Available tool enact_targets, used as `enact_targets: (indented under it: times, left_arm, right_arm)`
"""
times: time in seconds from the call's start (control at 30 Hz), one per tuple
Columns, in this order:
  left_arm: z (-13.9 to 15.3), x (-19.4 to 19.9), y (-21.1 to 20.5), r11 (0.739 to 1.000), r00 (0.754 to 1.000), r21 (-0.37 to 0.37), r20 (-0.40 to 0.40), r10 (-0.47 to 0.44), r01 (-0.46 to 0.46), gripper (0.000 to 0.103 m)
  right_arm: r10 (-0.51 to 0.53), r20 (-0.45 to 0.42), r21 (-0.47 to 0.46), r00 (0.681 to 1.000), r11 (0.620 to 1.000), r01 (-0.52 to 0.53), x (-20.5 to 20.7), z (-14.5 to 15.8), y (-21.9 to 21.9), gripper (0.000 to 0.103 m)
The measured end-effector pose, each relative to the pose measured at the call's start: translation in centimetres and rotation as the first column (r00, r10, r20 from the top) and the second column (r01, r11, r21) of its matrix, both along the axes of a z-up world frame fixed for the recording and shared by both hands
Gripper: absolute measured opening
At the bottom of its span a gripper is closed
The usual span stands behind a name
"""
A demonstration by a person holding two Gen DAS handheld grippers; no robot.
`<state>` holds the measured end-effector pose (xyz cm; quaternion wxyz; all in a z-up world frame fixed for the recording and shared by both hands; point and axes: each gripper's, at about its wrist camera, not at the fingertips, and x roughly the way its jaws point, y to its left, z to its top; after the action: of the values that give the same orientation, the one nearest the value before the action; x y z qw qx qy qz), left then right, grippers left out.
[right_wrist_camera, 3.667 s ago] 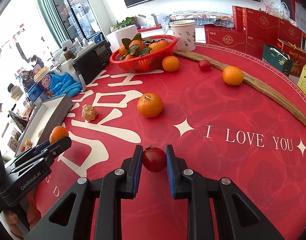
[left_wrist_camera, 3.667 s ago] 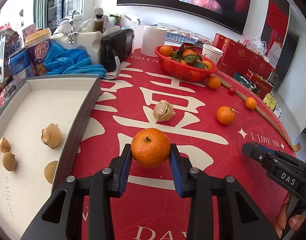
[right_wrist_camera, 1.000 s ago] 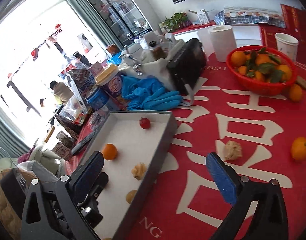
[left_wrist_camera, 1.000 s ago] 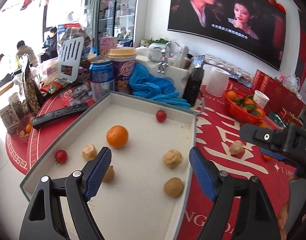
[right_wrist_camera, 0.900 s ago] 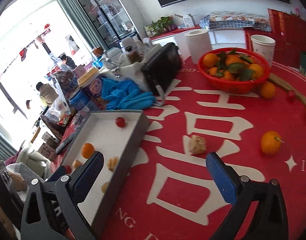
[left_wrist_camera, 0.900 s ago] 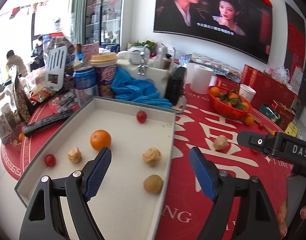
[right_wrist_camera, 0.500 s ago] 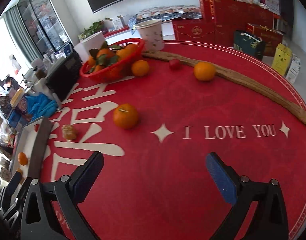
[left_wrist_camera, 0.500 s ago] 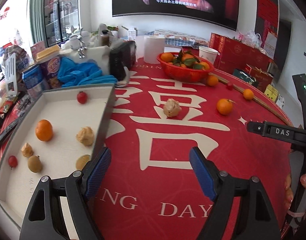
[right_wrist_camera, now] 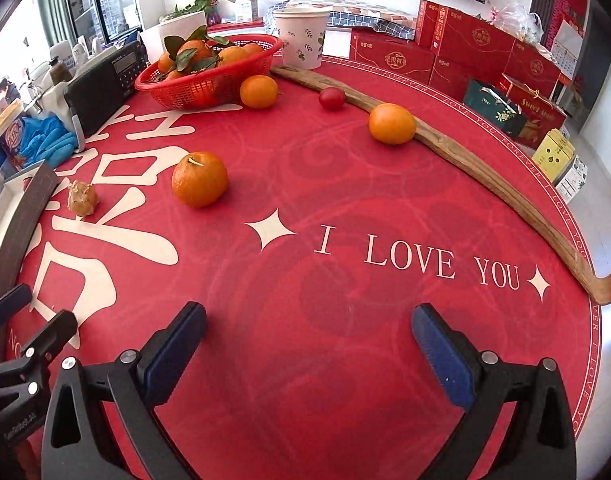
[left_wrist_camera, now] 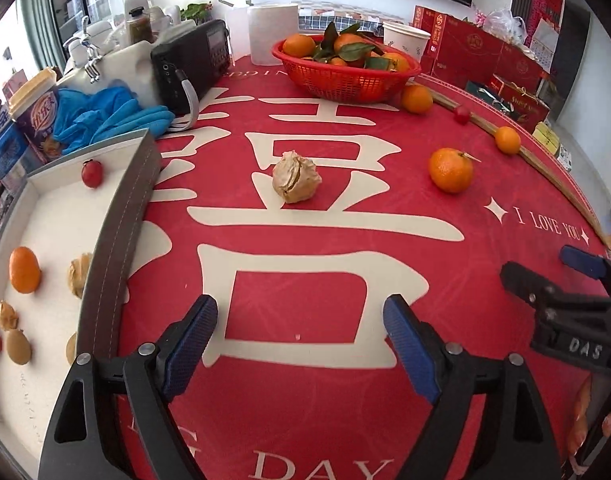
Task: Organize fruits
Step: 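Move both open grippers back over the tablecloth, then lower the left gripper onto the wrinkled dried fig and close it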
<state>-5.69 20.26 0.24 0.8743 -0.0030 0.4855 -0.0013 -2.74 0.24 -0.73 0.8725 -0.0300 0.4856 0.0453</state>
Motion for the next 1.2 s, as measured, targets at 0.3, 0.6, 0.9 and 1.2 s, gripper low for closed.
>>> enact_targets:
  times: [0.3,0.6,0.9,1.2]
  left_arm:
    - [0.2,5.7,-1.3,0.998,0.999,0.050,0.027,0.047,-0.049,0.090]
    - [0.7,5.7,-2.0,0.999,0.999,0.037,0.054,-0.008,0.007,0.025]
    - [0.5,-0.4,0.8,1.000,0.995,0.002,0.098,0.024,-0.024,0.025]
    - [0.4,-1.1,1.5,1.000,0.994,-0.009,0.111,0.020,-0.019,0.027]
  right_arm:
    - [0.001,0.014,0.001,1.000,1.000,-0.001,-0.3,0.2,-0.1,0.103]
    - [0.003,0.031,0.003,1.000,1.000,-0.003,-0.5,0.3,-0.3,0.103]
    - [0.047,0.036,0.004,0.998,0.999,-0.047,1.0,0.3,1.4,0.103]
    - [0.155,0.040,0.001,0.987,0.988,-0.156,5.9,0.1,7.3,0.103]
